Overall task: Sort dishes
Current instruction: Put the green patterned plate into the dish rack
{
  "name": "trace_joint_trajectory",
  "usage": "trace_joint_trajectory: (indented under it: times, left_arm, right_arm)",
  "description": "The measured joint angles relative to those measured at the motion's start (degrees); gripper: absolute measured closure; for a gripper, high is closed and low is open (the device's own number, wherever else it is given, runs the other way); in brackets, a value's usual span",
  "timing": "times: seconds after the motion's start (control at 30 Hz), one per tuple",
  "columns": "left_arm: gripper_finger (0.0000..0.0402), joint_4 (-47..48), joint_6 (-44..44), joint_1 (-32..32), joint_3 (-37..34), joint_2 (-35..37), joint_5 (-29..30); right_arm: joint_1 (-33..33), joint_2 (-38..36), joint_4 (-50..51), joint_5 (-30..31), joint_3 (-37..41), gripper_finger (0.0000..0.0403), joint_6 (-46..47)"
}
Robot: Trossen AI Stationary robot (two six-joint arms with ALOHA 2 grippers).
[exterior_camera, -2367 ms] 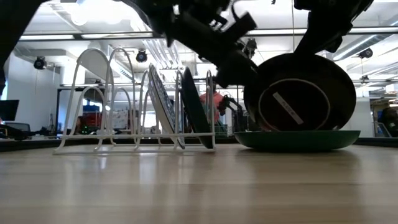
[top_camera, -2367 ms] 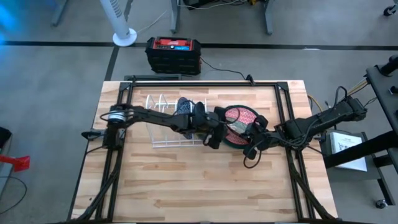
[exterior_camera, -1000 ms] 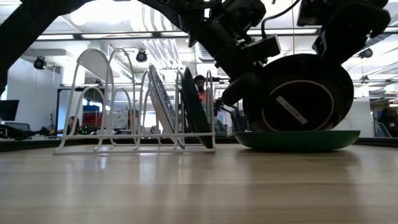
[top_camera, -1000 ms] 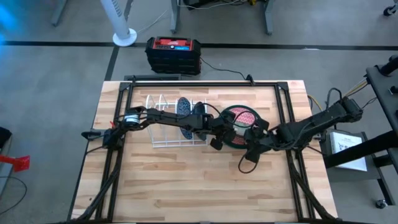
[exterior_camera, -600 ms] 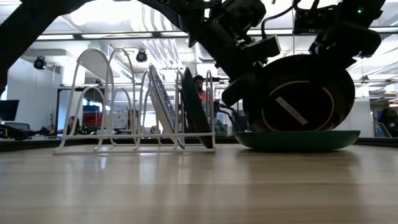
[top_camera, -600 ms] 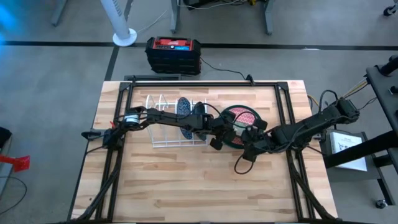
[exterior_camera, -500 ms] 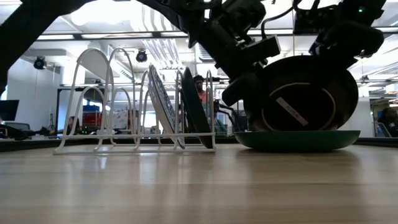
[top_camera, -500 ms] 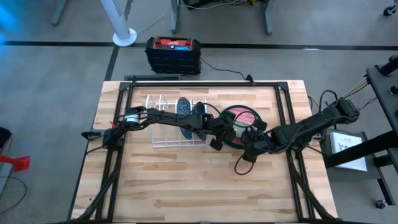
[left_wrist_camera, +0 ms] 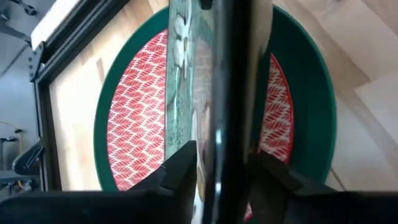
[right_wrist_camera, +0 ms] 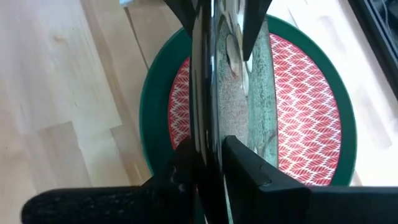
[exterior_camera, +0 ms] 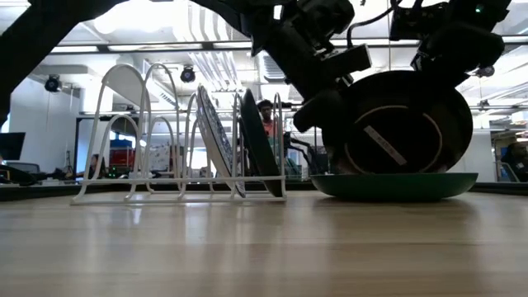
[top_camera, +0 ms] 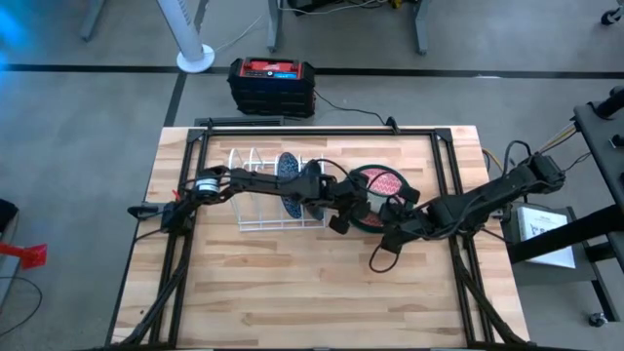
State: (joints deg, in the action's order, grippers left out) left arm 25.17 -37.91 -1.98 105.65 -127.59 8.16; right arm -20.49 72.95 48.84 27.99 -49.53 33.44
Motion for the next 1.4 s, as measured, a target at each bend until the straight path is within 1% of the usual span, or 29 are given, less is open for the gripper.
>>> trace_joint_trajectory:
  times: [0.17,0.4,0.53,0.63,0.87,0.93,1.0,1.17,1.27,1.4]
  left_arm:
    - [0.0255,5.41,0.16,0.07,4.32,-0.02,0.02]
    - [0.0171,11.01,1.24,0.06,9.28,-0.02,0.25]
    - [0.0131,18.07,1.97,-0.17,13.78,-0.02,0.35]
    - [0.0113,24.54,2.55,-0.39,18.36,-0.02,0.35]
    - [0.0106,34.12,2.37,-0.51,29.48,0.02,1.07]
    - [0.0106,32.99,0.41,-0.63,27.84,2.85,4.36]
    - [0.0106,33.44,-0.32,-0.99,27.28,5.83,5.09]
    - [0.0106,34.35,1.64,-1.97,27.45,14.57,1.28]
    - [0.0106,34.32,2.64,-2.1,27.25,19.02,0.71]
    - [0.0106,34.0,2.71,-2.16,27.21,24.6,0.7]
  right_arm:
    - [0.02,-0.61,-0.17,-0.19,-0.04,0.0366,1.32]
    - [0.0,-0.64,-0.06,-0.31,-0.04,0.0366,2.06]
    - [0.0,-0.87,-0.02,0.44,-0.04,0.0366,5.09]
    - [0.0,-1.28,0.09,0.87,-0.04,0.0366,7.08]
    - [-0.59,-3.27,0.24,2.21,0.03,0.037,11.67]
    - [-0.69,-4.03,0.24,2.2,0.05,0.037,13.41]
    - [-1.3,-4.73,0.22,2.27,0.05,0.037,15.05]
    - [-2.9,-5.73,-0.72,2.74,0.07,0.037,19.49]
    - [-3.33,-6.26,-2.01,4.95,0.07,0.037,24.41]
    - [-4.48,-6.61,-3.77,7.39,0.07,0.037,27.31]
